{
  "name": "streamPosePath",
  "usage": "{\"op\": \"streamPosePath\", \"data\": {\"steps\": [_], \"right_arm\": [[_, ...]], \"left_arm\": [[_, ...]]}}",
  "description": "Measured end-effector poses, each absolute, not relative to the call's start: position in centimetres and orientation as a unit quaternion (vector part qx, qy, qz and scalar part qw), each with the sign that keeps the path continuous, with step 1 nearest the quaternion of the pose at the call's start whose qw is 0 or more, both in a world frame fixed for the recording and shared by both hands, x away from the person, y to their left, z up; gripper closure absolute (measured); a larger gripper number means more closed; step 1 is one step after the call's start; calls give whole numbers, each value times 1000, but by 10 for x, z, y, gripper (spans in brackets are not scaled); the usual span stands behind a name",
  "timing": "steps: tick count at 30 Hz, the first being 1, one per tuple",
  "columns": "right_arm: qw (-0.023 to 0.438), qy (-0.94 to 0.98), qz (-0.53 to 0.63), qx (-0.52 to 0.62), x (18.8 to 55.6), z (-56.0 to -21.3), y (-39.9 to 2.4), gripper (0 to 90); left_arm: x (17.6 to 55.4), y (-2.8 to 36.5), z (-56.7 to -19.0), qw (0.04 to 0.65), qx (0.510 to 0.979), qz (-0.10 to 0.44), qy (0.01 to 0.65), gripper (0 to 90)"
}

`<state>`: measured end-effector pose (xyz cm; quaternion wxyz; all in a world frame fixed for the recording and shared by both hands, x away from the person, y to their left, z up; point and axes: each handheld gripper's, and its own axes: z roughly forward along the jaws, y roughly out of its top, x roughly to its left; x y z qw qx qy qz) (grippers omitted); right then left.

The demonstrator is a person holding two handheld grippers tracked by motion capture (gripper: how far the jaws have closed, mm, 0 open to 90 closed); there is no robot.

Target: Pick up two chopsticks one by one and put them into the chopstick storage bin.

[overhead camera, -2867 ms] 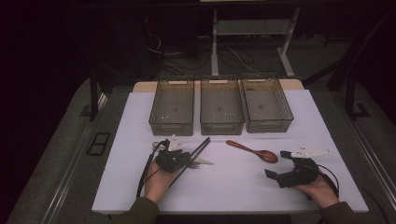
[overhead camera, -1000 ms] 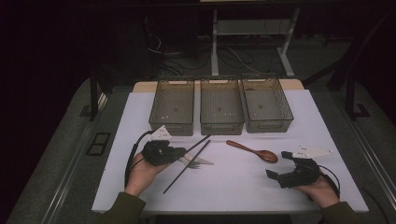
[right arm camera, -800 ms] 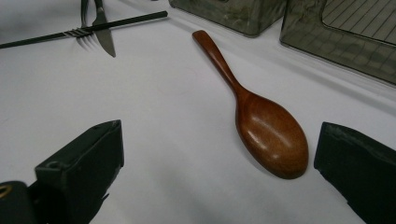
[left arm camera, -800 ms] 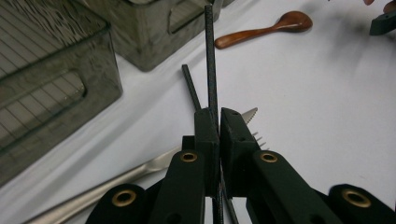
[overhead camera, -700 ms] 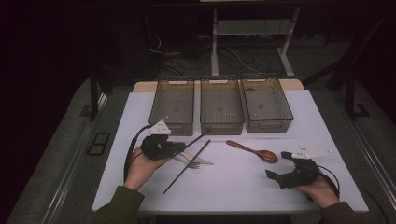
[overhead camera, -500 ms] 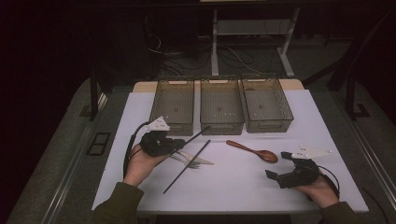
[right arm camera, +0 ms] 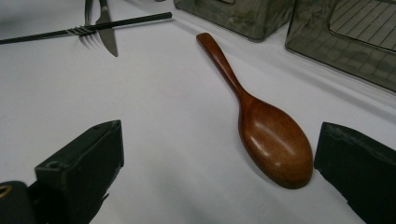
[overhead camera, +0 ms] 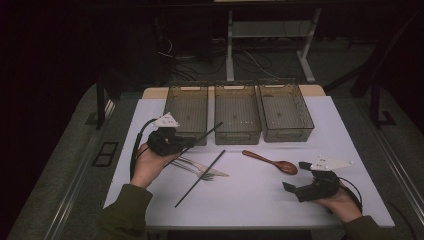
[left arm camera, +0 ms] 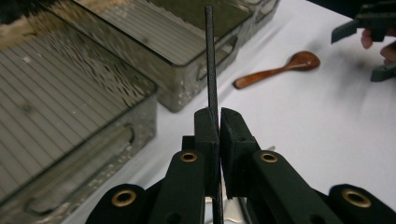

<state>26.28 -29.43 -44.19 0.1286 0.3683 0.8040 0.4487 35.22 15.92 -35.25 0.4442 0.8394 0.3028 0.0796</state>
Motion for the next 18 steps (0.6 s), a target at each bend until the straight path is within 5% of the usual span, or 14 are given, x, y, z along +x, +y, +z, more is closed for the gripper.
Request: {"op": "streamPosePath", "data": {"steps": [18], "right_arm": [[129,804,448,369,262,-442,-294,11]], "left_arm": [[400,160,-330,448,824,113,329,854]]}}
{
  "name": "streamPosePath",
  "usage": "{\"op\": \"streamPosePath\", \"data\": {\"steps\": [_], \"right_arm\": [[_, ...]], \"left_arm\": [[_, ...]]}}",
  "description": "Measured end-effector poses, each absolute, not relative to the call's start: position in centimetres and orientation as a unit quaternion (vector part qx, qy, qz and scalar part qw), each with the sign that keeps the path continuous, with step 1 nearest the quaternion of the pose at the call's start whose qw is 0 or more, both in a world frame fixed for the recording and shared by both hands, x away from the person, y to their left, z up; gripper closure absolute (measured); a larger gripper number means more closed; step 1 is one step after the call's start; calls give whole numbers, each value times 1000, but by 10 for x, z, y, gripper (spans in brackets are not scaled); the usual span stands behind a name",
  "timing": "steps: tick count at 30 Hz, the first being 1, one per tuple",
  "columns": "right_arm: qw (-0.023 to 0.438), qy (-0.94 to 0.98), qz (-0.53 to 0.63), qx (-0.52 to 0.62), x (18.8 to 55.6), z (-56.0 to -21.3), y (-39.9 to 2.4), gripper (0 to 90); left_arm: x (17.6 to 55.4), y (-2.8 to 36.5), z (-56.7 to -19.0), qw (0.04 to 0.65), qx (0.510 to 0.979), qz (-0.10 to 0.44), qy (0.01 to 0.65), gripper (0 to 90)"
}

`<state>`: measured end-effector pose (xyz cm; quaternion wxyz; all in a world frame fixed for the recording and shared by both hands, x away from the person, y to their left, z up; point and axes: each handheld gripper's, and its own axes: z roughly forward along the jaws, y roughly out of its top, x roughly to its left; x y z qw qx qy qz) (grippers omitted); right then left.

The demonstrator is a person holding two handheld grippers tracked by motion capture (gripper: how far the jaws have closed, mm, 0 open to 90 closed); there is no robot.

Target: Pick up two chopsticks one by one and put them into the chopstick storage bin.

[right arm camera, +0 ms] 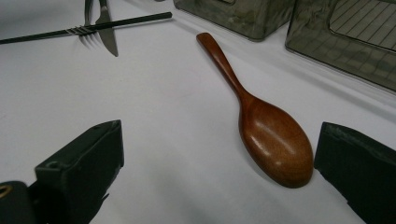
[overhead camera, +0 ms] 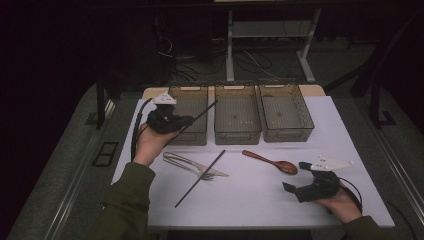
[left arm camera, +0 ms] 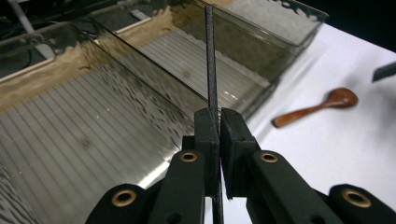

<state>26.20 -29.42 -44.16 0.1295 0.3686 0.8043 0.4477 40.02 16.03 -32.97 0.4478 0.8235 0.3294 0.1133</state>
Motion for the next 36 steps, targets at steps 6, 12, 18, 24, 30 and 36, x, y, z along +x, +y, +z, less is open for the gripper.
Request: {"op": "streamPosePath", "data": {"steps": [6,12,18,24,30,36], "right_arm": [[129,803,449,370,262,-441,-295,11],[130,802,451,370,262,-441,-295,11],[129,801,453,369,262,-441,-296,11],[127,799,456,370,261,-440,-297,11],[127,799,457,370,261,-440,-297,11],[127,798,460,368,261,-439,-298,11]], "left_arm": [[418,160,-327,446,818,126,340,854],[438,160,-325,440,813,139,354,854],[458,160,-329,432,809,148,370,854],[478,165,-336,423,802,163,388,854],[493,170,-347,426,786,172,414,854],[500,173,-358,417,779,173,436,854]]}}
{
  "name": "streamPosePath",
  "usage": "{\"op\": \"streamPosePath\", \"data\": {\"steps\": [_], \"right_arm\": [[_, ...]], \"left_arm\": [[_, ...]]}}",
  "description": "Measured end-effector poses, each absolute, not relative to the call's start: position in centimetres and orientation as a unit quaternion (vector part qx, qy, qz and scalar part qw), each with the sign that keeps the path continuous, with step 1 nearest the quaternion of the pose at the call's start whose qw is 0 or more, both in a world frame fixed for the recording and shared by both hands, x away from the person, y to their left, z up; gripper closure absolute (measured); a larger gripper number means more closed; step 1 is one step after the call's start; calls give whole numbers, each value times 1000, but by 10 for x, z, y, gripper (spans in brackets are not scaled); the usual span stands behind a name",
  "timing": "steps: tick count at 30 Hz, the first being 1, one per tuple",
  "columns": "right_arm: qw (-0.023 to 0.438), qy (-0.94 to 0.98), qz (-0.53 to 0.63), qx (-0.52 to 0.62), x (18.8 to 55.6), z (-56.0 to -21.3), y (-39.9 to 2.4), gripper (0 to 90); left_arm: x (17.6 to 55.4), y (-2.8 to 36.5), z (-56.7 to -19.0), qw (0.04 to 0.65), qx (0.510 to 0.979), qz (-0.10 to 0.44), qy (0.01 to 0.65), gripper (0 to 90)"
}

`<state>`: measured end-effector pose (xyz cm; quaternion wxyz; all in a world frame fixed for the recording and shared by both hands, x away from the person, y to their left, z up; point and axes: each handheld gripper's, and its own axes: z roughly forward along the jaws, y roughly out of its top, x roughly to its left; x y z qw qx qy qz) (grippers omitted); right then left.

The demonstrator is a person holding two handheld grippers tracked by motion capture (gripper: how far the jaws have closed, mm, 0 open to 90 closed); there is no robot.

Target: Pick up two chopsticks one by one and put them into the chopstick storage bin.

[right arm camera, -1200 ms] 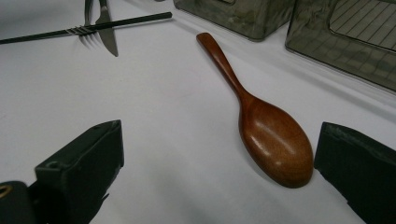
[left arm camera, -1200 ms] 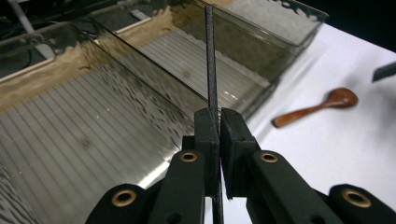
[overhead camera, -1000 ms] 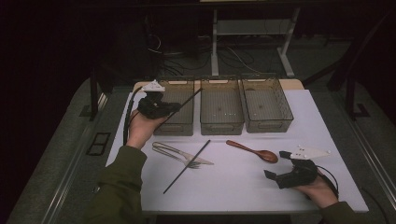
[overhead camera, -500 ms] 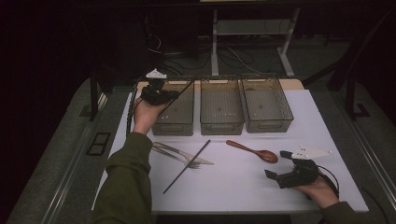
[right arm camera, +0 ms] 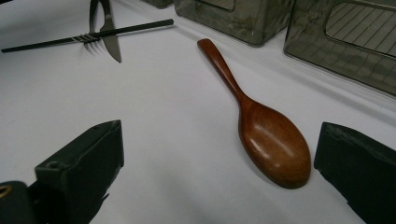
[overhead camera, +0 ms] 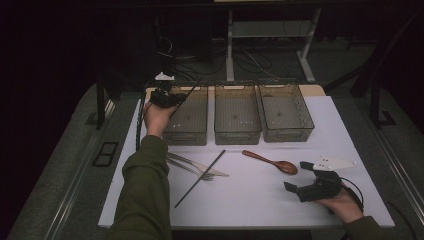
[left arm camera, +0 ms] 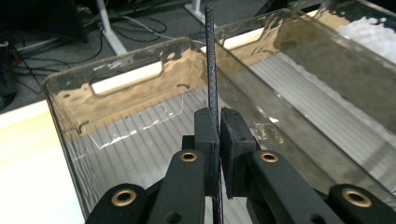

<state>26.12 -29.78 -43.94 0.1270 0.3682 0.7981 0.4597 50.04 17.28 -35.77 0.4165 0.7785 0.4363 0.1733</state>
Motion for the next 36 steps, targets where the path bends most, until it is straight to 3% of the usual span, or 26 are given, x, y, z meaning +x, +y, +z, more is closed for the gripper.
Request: {"op": "streamPosePath", "data": {"steps": [12,17,36], "right_arm": [[128,797,462,369,261,-439,-299,11],[129,796,462,369,260,-438,-300,11],[131,796,460,371,260,-438,-300,11]], "left_arm": [[508,165,-373,390,779,174,458,834],[508,161,-373,385,778,189,459,711],[484,158,-346,400,787,197,426,470]]}}
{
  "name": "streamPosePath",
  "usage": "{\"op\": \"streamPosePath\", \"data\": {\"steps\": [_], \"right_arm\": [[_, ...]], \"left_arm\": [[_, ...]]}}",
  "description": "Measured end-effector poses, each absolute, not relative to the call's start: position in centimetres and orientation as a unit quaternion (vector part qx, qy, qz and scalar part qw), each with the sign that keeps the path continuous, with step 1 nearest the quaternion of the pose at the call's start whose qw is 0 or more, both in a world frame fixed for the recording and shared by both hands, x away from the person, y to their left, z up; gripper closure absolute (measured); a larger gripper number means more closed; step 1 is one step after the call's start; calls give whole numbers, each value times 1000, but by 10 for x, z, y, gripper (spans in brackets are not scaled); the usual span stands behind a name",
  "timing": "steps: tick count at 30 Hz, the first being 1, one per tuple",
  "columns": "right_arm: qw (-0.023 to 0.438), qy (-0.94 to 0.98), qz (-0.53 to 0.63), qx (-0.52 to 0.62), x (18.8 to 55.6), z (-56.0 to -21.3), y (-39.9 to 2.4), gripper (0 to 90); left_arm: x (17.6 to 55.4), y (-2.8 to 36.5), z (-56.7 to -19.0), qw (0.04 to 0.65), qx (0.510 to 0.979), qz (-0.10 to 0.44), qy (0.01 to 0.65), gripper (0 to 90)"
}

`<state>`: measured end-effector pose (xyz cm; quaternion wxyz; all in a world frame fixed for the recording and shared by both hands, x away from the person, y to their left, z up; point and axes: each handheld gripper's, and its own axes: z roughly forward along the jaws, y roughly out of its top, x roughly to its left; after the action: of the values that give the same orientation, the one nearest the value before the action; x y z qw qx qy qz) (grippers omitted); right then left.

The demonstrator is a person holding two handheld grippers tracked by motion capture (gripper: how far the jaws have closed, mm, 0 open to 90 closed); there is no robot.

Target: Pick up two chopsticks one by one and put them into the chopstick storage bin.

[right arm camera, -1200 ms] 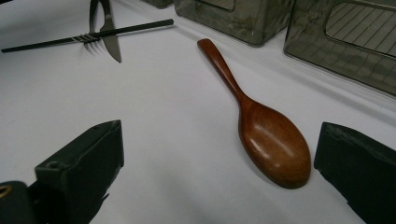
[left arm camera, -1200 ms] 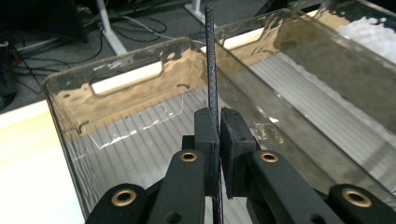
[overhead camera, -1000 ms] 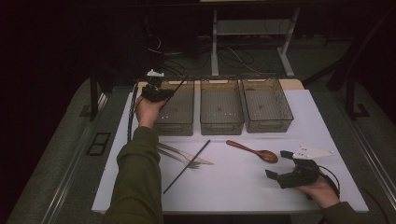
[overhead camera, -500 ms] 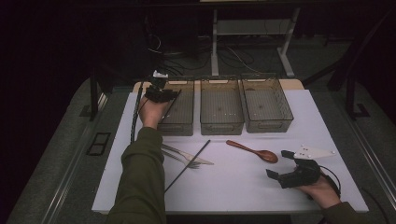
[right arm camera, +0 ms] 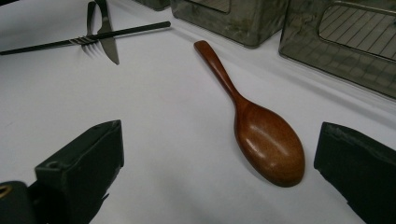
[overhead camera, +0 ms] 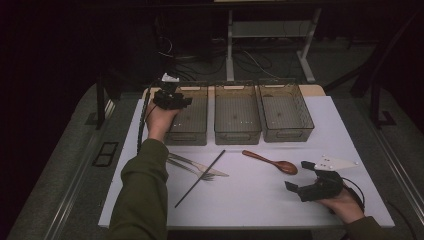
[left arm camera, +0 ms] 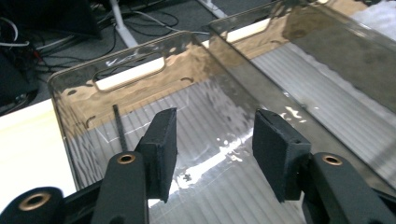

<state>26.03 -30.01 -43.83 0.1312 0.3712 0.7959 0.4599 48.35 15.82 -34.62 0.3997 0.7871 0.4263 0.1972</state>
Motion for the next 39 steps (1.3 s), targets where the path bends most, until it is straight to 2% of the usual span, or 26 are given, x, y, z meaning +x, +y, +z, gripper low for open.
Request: {"op": "streamPosePath", "data": {"steps": [8,20,28,39], "right_arm": [[134,795,460,372,260,-438,-300,11],[134,796,458,373,260,-439,-300,11],[135,796,457,373,260,-439,-300,11],[134,796,456,375,260,-439,-300,11]], "left_arm": [[461,156,-341,415,792,179,410,369],[411,151,-338,427,807,156,376,332],[378,147,-347,427,814,146,366,338],[336,144,-371,432,815,140,360,456]]}}
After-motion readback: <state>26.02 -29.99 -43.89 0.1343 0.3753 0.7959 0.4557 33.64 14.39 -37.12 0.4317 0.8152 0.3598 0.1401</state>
